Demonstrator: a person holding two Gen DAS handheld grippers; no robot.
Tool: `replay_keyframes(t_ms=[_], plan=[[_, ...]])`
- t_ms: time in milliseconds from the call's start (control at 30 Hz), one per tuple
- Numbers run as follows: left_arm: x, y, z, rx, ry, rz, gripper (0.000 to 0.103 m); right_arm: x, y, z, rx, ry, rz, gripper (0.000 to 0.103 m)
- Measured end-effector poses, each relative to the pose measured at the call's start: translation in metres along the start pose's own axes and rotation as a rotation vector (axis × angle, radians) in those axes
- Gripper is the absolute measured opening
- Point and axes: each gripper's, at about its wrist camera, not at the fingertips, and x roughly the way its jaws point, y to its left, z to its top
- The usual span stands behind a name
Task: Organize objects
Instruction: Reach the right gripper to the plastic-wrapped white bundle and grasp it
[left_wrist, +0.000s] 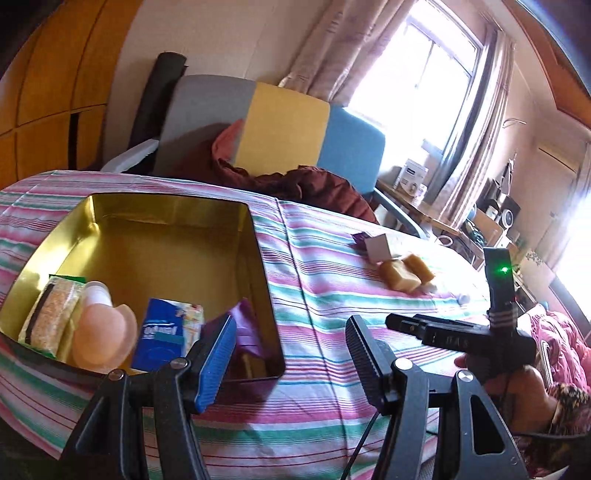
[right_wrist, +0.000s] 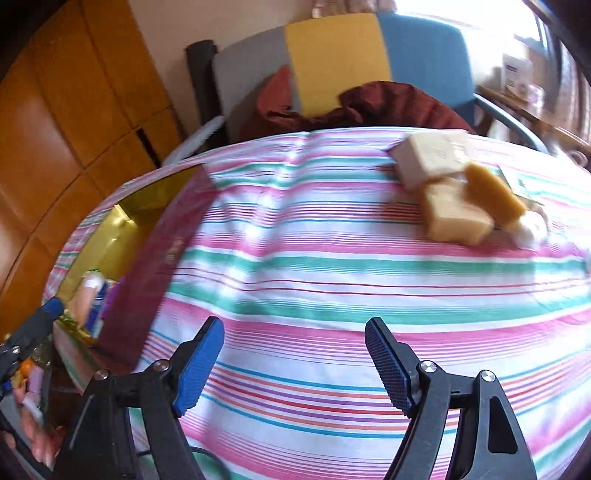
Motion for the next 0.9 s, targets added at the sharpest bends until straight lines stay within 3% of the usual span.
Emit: replay_keyframes(t_ms=[167, 333, 600, 900], plan=[[0.008, -0.014, 0.000, 0.013, 0.028, -0.031, 0.062, -0.010, -0.056, 0.010, 0.065, 0.022, -0.085, 0.079], [0.017, -0.028, 0.001, 0.035, 0.063, -0.050, 0.062, -0.026, -0.115, 0.024, 0.110, 0.009, -0.236, 0.079], [0.036, -0.049, 0.001, 0.075, 0.125, -0.075, 0.062, -0.066, -0.230, 0.054, 0.224, -0.100, -0.469, 0.081], [0.062, -0.079, -0.001, 0.129, 0.205, -0.103, 0.062, -0.051, -0.333, 0.056, 0.522, -0.109, -0.438, 0.080]])
